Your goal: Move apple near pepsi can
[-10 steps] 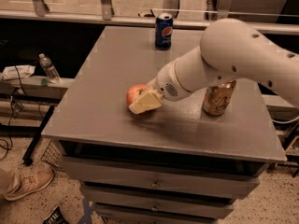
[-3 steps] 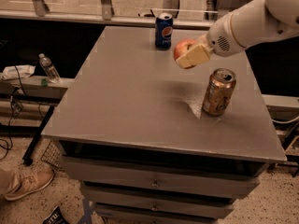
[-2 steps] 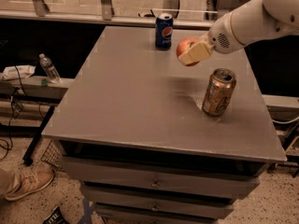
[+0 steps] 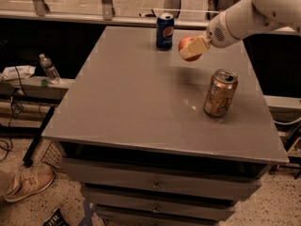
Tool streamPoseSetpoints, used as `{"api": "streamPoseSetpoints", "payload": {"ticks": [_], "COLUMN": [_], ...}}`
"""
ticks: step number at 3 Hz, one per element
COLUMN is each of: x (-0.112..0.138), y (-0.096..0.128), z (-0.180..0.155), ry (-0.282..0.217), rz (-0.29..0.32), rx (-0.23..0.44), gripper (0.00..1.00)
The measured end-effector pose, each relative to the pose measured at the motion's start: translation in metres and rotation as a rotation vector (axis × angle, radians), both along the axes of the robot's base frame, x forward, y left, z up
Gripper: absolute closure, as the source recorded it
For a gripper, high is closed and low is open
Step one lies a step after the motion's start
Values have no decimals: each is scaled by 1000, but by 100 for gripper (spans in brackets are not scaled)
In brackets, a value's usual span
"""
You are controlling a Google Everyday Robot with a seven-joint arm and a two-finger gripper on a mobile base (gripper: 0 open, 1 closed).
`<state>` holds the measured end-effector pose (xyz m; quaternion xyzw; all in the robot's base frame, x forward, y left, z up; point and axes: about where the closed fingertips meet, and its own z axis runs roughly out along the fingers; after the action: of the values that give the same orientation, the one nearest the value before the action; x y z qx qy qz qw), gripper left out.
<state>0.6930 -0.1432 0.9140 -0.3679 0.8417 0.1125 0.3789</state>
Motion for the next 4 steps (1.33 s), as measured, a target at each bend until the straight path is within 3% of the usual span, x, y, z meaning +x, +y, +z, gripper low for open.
{"api": "streamPoseSetpoints", "payload": {"ticks": [1, 4], "x": [36, 88], "y": [6, 19], "z": [-10, -32], "ry": [3, 1], "rz": [-13, -40], "rx": [38, 139], "gripper": [100, 100]}}
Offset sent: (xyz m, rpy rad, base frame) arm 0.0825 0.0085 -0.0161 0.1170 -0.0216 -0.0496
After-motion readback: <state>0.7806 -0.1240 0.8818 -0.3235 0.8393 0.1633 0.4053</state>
